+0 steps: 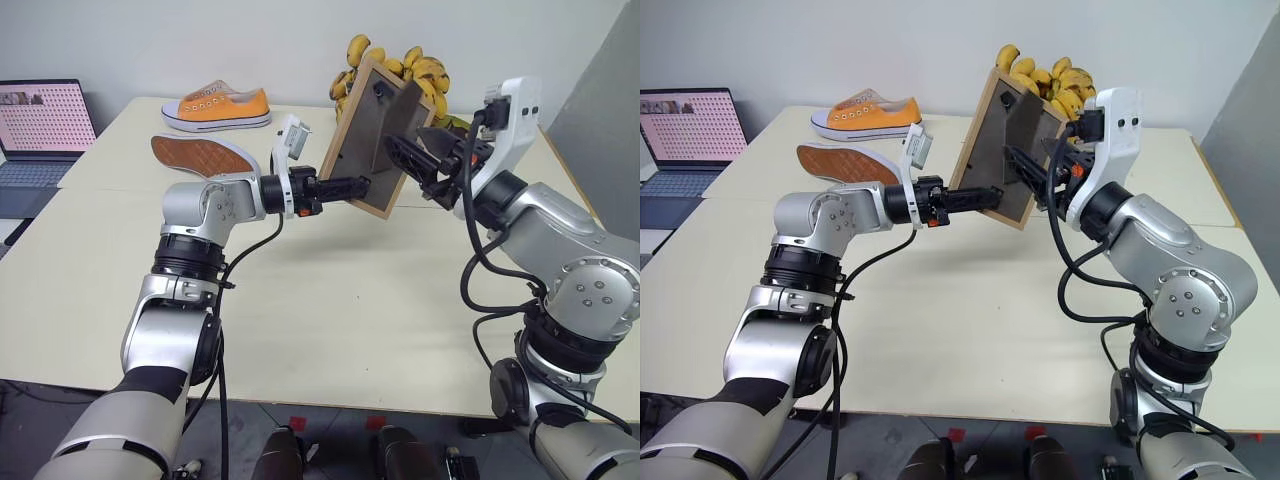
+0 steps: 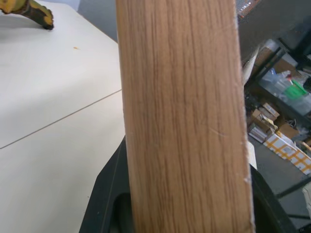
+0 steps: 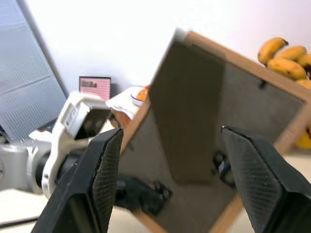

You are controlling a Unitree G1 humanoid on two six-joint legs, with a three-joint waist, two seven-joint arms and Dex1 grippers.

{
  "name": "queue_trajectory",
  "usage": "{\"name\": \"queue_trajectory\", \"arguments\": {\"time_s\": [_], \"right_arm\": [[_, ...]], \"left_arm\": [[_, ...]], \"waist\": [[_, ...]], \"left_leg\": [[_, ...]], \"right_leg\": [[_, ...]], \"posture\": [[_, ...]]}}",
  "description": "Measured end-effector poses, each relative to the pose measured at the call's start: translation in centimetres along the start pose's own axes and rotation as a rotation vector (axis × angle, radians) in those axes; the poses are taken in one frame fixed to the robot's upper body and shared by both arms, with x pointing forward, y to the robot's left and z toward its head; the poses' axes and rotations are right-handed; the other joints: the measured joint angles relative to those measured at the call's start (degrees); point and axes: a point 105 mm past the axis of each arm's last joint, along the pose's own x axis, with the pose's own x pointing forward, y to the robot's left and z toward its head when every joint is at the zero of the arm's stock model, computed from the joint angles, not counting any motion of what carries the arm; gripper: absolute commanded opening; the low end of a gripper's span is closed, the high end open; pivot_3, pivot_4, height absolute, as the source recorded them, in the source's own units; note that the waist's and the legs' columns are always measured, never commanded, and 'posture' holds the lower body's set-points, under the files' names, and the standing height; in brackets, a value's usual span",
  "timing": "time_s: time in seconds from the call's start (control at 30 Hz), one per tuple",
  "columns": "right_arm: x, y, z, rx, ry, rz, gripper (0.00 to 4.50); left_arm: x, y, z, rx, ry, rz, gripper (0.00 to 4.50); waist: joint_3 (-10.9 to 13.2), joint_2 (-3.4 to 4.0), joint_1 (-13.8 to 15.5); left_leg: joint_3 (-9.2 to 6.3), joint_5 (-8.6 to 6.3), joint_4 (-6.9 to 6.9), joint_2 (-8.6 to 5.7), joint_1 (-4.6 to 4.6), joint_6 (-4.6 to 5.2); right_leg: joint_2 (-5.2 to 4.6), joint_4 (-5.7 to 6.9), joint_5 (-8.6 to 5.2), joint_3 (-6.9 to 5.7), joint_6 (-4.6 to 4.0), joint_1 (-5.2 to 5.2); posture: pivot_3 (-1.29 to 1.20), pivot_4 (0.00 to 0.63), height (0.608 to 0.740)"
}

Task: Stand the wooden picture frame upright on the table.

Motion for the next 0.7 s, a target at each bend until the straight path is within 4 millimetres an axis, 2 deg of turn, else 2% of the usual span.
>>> {"name": "queue_trajectory", "arguments": {"time_s": [0.03, 0.13, 0.2, 0.33, 0.43, 0.47, 0.53, 0.6, 0.7], "right_arm": [[0.0, -0.1, 0.0, -0.004, 0.003, -0.005, 3.38], [-0.1, -0.4, -0.1, -0.014, 0.009, -0.017, 3.85], [-0.1, -0.8, -0.5, -0.045, 0.034, -0.039, 4.37], [-1.1, -2.8, -1.3, -0.216, 0.103, -0.113, 4.37], [-2.9, -5.0, -2.8, -0.319, 0.182, -0.160, 4.37], [-4.0, -6.2, -3.6, -0.411, 0.232, -0.181, 4.37], [-4.9, -7.2, -4.3, -0.505, 0.275, -0.194, 4.37], [-6.2, -8.6, -4.7, -0.835, 0.308, -0.176, 4.37], [-6.8, -10.7, -6.2, -1.292, 0.310, -0.120, 4.37]], "left_arm": [[0.1, -0.1, 0.2, 0.003, -0.002, -0.004, 1.31], [0.4, -0.4, 0.6, 0.010, -0.008, -0.019, 1.31], [0.6, -0.6, 0.5, 0.008, -0.008, -0.034, 1.31], [0.5, -0.6, 0.5, 0.010, -0.007, -0.038, 1.31], [0.0, -0.4, 0.6, 0.010, 0.000, -0.023, 1.31], [-0.4, -0.4, 0.6, 0.011, 0.007, -0.022, 1.31], [-1.2, -0.2, 0.7, 0.010, 0.017, -0.007, 1.31], [-1.5, -0.7, 0.3, -0.019, 0.049, -0.013, 1.31], [-2.7, -1.6, -0.8, -0.113, 0.110, -0.025, 1.31]], "waist": [[0.0, 0.00, 0.0], [0.0, 0.00, 0.0], [0.0, 0.00, 0.0], [0.0, 0.00, 0.1], [0.0, -0.01, 0.1], [0.0, 0.00, 0.1], [0.0, 0.00, 0.0], [0.0, 0.01, 0.0], [0.0, -0.02, -0.8]], "left_leg": [[0.00, 0.00, 0.00, 0.00, 0.00, 0.00], [0.00, 0.00, 0.00, 0.01, 0.01, 0.00], [0.00, 0.00, 0.01, 0.00, 0.00, 0.00], [0.02, 0.00, 0.02, -0.02, 0.00, 0.00], [0.05, 0.00, 0.01, -0.04, -0.01, 0.01], [0.05, 0.00, 0.01, -0.06, -0.01, 0.01], [0.07, 0.00, 0.00, -0.05, 0.00, 0.01], [0.09, -0.01, 0.01, -0.09, 0.03, 0.02], [0.20, -0.01, 0.07, -0.06, 0.08, 0.02]], "right_leg": [[0.00, 0.01, 0.00, 0.00, 0.00, 0.00], [0.00, 0.02, 0.00, 0.00, 0.00, 0.00], [0.00, 0.03, 0.00, 0.00, 0.00, 0.00], [0.00, 0.00, 0.00, 0.02, 0.01, 0.01], [0.00, -0.04, -0.01, 0.05, 0.01, 0.01], [-0.02, -0.06, -0.01, 0.06, 0.02, 0.01], [-0.01, -0.11, -0.01, 0.07, 0.02, 0.02], [-0.03, -0.19, -0.03, 0.10, 0.06, 0.07], [-0.02, -0.19, -0.02, 0.20, 0.10, 0.08]], "posture": [[0.00, 0.150, 0.740], [0.00, 0.150, 0.740], [0.00, 0.150, 0.740], [0.00, 0.150, 0.740], [0.00, 0.150, 0.740], [0.00, 0.150, 0.740], [0.00, 0.150, 0.740], [0.00, 0.150, 0.740], [0.00, 0.150, 0.740]]}}
